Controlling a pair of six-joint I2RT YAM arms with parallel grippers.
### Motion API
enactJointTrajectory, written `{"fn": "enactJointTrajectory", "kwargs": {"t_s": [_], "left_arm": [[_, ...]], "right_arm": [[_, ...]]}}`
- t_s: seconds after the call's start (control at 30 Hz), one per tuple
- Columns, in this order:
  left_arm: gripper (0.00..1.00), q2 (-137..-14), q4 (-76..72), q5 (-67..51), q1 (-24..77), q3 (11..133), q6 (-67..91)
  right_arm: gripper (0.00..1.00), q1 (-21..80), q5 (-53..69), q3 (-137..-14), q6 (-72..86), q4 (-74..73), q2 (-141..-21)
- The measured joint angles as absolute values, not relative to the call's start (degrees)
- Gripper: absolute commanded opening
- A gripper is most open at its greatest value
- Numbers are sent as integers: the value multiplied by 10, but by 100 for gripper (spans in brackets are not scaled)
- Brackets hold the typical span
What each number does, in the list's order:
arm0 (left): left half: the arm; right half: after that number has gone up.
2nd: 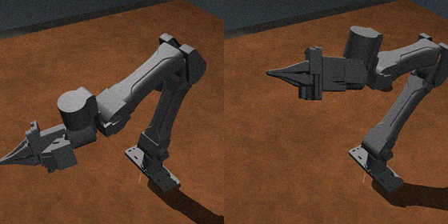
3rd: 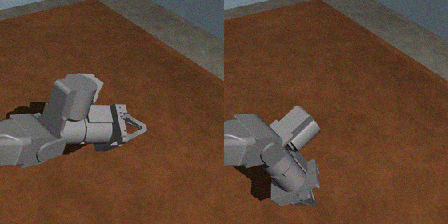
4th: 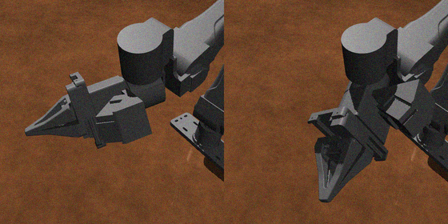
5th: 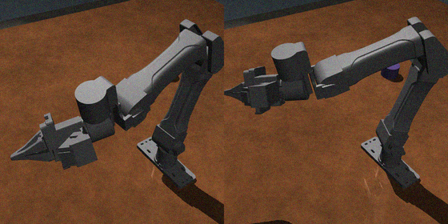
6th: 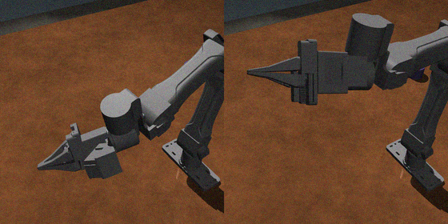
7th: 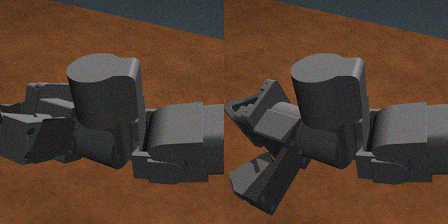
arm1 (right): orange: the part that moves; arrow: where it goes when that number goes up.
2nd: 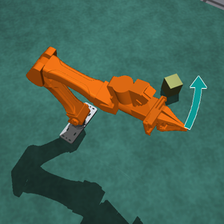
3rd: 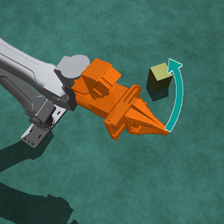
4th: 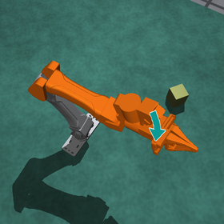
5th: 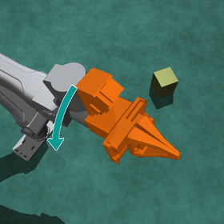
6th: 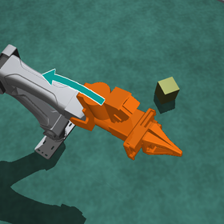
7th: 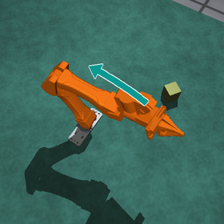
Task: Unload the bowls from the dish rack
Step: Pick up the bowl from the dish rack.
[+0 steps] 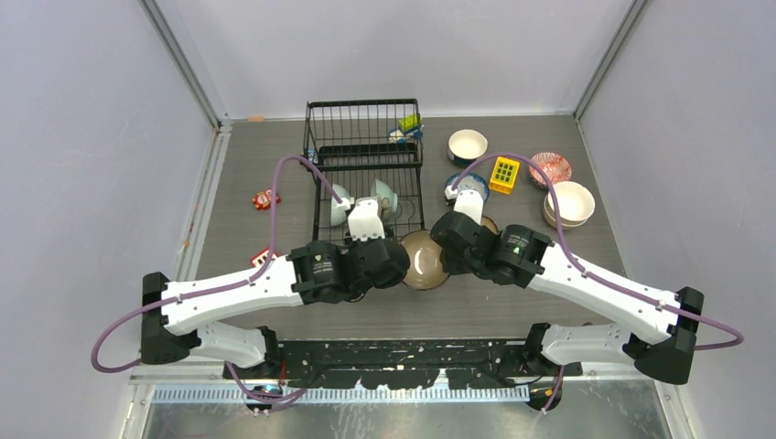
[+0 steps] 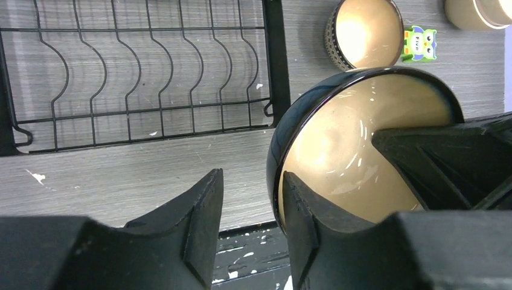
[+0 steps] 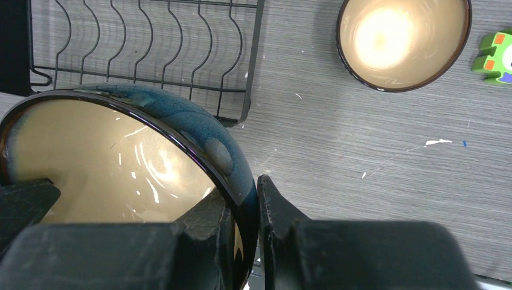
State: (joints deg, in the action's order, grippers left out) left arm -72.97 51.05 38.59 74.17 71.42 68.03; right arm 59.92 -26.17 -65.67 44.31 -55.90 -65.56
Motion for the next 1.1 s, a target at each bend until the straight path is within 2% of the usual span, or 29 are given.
{"fn": "enactJointTrajectory", "kwargs": {"t_s": [0.1,0.33,0.5,0.67,0.83,0.87,1.1], "left_arm": [[36,-730,505,380,742,710,675],[36,-732,500,374,742,709,669],[22,-738,496,372,742,708,666],[15,-738,495,368,742,708,666],[0,-738,496,365,741,708,666],[0,-739,495,365,741,707,667],[0,-741,487,358,734,699,669]], "right_arm": [[1,593,-253,-657,442,-556,-656],[1,590,-238,-657,441,-552,-662],[1,590,-230,-657,441,-552,-667],[1,590,-226,-657,441,-553,-668],[1,590,-223,-658,441,-553,-672],[2,590,-223,-659,441,-554,-673],[35,587,-217,-663,438,-558,-679]]}}
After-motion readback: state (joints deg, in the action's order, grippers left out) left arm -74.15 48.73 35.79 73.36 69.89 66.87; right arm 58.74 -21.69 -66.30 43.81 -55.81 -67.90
